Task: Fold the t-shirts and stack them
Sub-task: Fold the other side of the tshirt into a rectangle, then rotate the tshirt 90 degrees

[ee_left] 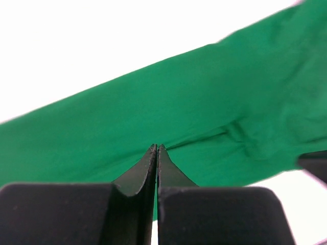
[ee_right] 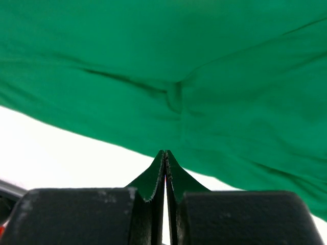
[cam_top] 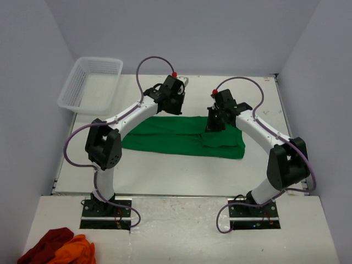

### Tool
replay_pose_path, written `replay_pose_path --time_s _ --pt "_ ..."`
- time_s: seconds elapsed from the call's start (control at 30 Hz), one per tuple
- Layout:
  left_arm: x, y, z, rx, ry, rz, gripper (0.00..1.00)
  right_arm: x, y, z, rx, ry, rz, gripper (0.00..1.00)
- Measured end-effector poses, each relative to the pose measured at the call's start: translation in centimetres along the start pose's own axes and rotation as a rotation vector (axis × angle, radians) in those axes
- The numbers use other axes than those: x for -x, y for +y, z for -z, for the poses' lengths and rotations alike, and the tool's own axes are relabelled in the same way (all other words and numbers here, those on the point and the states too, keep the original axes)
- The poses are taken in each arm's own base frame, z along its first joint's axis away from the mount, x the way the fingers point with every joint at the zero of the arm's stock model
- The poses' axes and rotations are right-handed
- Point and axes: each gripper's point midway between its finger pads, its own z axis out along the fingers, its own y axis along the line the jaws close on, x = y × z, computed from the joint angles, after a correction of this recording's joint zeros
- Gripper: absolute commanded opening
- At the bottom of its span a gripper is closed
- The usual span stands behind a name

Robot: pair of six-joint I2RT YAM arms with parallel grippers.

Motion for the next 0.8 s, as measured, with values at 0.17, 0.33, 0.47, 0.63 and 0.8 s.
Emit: replay_pose_path --time_s 0.17,0.33,0.47,0.63,0.8 --pt "0.6 -3.8 -2.2 -0.201 0.03 -0.05 0.0 -0.5 1.0 0.5 -0.001 -0.019 0.006 0.0" --pt "-1.9 -7.6 -5.6 -0.429 0.125 -0.073 0.0 -0.9 -0.1 2.5 -0.04 -0.073 -0.009 0.0" --pt "-4.8 -9.9 -7.4 -0.574 0.22 -0.08 0.0 -0.6 0.0 4.3 -0.037 -0.119 -0.008 0.0" --pt "-7.1 -12.2 -8.6 -0.675 0.283 -0.107 0.0 -1.1 -0.2 5.0 -0.031 -0.132 -0.009 0.0" --pt "-7.6 -13.2 -9.6 -0.69 0.298 -0.118 0.0 -1.9 -0.5 4.7 -0.039 -0.111 -0.013 0.0"
